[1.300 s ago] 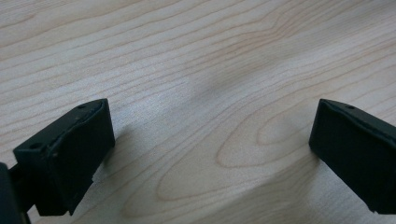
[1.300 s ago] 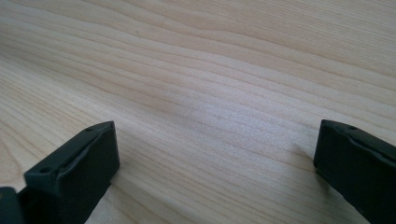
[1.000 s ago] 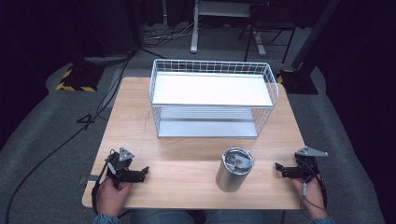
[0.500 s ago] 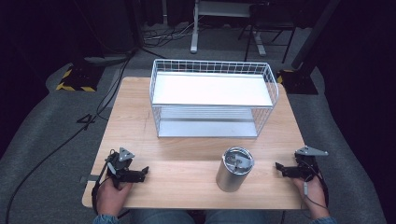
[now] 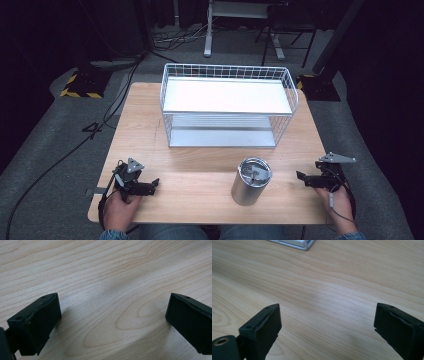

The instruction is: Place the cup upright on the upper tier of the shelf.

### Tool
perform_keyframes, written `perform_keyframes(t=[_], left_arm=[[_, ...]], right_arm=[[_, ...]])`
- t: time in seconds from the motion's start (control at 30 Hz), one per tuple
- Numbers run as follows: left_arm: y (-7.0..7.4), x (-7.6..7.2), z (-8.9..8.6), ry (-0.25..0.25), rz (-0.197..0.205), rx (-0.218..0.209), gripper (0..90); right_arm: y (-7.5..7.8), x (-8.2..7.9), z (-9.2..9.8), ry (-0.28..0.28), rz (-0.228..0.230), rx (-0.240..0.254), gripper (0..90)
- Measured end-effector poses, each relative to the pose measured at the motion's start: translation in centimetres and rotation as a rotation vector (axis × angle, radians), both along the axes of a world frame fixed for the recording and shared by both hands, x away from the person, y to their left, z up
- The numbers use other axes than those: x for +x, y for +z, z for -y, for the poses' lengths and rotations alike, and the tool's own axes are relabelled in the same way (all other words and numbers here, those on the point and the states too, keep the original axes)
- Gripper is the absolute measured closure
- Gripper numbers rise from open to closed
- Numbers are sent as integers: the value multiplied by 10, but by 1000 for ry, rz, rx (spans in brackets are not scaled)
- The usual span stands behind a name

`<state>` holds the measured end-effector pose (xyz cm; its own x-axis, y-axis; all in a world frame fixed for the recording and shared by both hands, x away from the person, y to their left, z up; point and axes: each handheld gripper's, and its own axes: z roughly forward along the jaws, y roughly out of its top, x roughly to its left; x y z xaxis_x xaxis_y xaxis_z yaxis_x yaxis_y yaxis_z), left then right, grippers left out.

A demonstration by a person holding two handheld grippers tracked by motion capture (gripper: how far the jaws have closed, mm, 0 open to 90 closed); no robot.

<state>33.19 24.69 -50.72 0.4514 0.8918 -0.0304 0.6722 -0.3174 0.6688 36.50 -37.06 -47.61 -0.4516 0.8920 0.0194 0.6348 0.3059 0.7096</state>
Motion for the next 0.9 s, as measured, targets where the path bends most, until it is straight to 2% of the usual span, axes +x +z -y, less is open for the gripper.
perform_keyframes(t=[0.17, 0.47, 0.67, 0.9], left_arm=[[0, 0, 0, 0, 0, 0, 6], [0, 0, 0, 0, 0, 0, 6], [0, 0, 0, 1, 0, -1, 6], [0, 0, 0, 0, 0, 0, 6]], right_arm=[[17, -7, -8, 34, 1, 73, 78], [45, -21, -23, 84, 59, 85, 78], [55, -28, -31, 110, 85, 88, 78], [67, -42, -41, 150, 105, 121, 77]])
